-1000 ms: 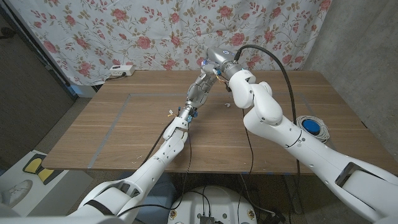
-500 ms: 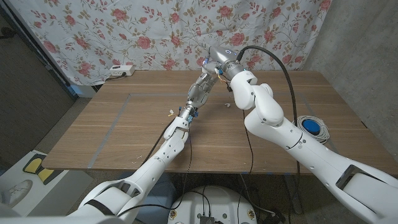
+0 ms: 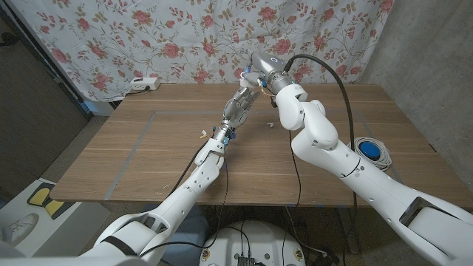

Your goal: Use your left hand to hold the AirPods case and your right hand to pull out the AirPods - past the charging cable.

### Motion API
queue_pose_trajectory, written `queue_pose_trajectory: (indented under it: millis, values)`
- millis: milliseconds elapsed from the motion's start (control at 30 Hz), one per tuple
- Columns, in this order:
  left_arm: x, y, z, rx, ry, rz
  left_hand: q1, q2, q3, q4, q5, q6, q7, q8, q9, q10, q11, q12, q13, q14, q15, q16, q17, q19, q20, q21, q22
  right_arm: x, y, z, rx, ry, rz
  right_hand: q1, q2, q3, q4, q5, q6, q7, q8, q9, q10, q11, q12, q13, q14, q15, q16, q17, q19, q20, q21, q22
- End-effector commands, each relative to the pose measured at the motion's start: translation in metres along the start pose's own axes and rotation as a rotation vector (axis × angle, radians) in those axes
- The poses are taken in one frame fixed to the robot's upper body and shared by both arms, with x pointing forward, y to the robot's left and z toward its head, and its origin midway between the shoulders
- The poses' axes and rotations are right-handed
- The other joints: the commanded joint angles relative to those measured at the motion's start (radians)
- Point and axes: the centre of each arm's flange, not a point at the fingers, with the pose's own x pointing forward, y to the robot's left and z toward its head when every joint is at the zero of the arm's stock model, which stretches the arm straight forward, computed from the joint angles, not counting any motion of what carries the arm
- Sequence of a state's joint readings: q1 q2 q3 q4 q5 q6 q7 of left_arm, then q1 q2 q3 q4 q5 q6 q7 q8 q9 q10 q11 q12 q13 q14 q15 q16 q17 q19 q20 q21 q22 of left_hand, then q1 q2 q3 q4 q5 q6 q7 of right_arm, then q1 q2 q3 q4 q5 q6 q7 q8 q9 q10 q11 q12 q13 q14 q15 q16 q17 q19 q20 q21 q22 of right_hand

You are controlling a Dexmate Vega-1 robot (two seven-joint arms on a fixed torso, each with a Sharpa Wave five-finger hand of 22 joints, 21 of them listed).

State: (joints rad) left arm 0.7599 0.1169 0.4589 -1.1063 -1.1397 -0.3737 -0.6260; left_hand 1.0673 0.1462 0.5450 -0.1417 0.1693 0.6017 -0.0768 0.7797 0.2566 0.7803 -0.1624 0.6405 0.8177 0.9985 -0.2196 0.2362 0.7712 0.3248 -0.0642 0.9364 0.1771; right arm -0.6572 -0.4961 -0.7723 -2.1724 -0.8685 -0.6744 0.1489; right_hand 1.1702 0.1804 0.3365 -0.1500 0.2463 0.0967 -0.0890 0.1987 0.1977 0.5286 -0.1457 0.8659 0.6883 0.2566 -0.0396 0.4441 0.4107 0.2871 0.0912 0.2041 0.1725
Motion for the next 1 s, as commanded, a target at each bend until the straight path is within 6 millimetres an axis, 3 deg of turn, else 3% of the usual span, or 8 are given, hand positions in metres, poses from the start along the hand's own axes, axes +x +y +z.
queue_pose_trajectory:
  millis: [33,1000]
  values:
    - [-0.001,0.004,0.000,-0.005,0.000,0.011,0.029,0.039,0.014,0.004,0.006,0.015,-0.005,0.084,0.265,-0.002,0.000,0.002,0.003,-0.002,0.002,-0.004,0.002,-0.004,-0.004,0.010,0.002,0.000,-0.002,-0.004,0.010,0.012,-0.025,0.014,0.003,0.001,0.007,-0.006,0.010,0.002,0.002,0.005,0.000,-0.005,0.009,0.003,0.008,-0.104,0.005,0.004,0.011,-0.001,0.001,0.003]
    - [-0.006,0.006,0.007,0.012,-0.016,0.026,0.027,0.038,0.013,0.004,0.006,0.012,-0.006,0.087,0.258,-0.002,0.001,0.001,0.000,0.002,0.002,-0.003,0.000,-0.006,-0.004,0.014,0.002,-0.005,-0.011,-0.021,0.023,0.064,-0.094,0.016,0.002,0.000,0.013,-0.010,0.026,0.000,0.001,0.005,0.002,-0.008,0.019,-0.009,0.026,-0.111,0.007,0.005,0.016,-0.001,0.001,0.003]
